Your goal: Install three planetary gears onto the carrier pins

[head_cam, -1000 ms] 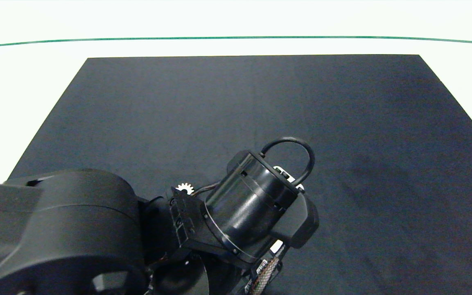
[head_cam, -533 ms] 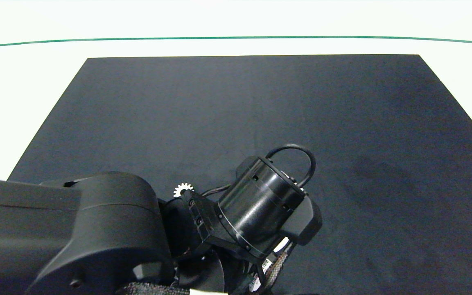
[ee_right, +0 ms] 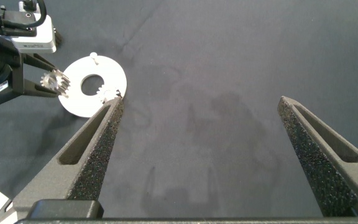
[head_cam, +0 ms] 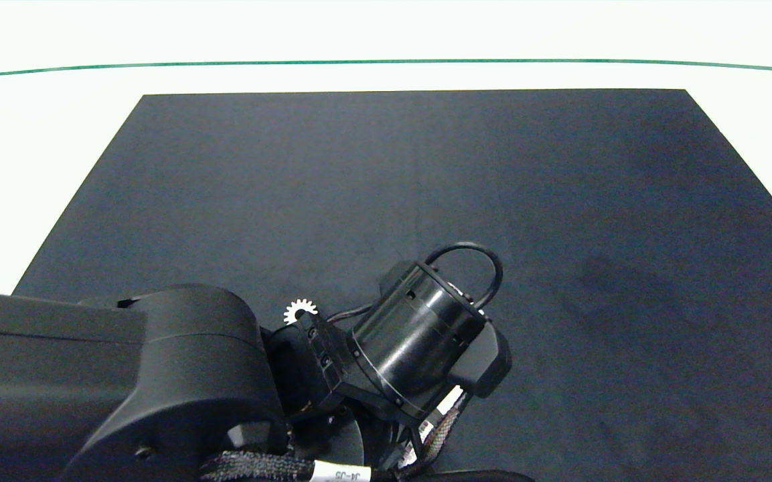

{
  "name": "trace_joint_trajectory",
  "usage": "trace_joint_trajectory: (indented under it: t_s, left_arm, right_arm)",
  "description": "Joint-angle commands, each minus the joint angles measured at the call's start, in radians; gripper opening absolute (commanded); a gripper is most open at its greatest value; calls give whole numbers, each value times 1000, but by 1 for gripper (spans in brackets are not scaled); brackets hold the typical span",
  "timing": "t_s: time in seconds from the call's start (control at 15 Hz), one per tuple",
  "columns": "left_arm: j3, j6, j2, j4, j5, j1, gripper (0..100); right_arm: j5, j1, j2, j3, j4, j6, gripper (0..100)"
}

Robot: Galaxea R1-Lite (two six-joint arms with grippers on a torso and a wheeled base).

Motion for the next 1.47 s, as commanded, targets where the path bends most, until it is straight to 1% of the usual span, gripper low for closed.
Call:
trace_joint_trajectory:
  t_s: [0.07, 0.2, 0.47, 0.87, 1.47]
  left_arm:
    - [18, -1, 8, 0, 35, 2, 16]
    - [30, -1, -1, 2, 43, 1, 16]
    - [38, -5, -7, 4, 43, -10, 16]
    - [2, -4, 14, 0, 43, -33, 16]
    - [10, -2, 22, 2, 41, -18, 16]
  right_arm:
    - [-2, 0, -2, -1, 2, -3, 100]
    - [0, 0, -7, 1, 2, -18, 100]
    - [0, 0, -7, 1, 2, -20, 100]
    - [0, 0, -12, 1, 0, -20, 100]
    - [0, 0, -15, -1, 0, -20, 100]
